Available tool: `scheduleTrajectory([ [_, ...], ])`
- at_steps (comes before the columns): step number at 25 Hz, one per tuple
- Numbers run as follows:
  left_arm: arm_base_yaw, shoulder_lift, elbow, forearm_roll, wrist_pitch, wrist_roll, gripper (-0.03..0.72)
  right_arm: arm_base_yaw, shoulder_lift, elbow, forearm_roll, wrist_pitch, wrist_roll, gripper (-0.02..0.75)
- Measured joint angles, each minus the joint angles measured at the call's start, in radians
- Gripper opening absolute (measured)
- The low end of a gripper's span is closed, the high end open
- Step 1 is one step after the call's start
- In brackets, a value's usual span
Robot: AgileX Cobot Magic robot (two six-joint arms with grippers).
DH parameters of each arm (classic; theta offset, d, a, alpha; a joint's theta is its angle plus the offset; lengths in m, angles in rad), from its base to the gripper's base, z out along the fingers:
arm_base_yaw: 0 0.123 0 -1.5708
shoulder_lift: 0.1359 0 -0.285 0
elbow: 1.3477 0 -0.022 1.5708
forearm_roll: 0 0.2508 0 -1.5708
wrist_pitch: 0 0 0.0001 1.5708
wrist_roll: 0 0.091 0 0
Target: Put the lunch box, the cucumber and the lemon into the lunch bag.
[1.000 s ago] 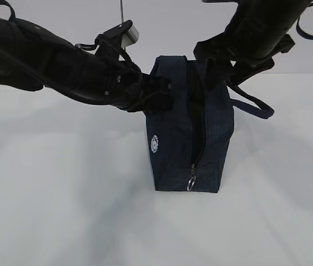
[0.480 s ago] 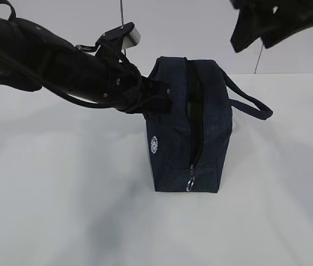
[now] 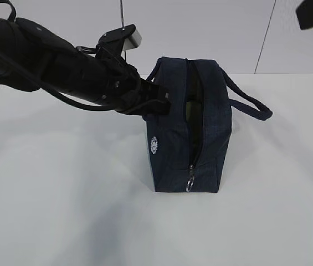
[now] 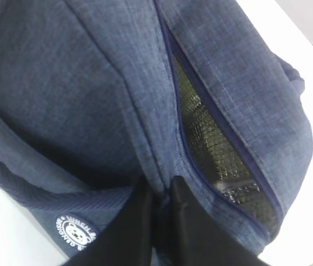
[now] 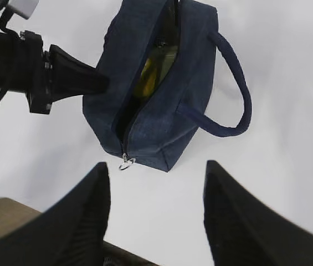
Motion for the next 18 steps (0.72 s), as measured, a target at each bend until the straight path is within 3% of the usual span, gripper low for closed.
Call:
scheduleTrajectory([
  [9, 0.0, 0.0, 0.0, 0.002, 0.002, 0.0, 0.017, 0.0, -0.345, 0.45, 0.072, -0.372, 0.0, 0.405],
  [18, 0.0, 0.0, 0.0, 0.002, 0.002, 0.0, 0.017, 0.0, -0.476, 0.734, 0.202, -0.444, -0.063, 0.405],
])
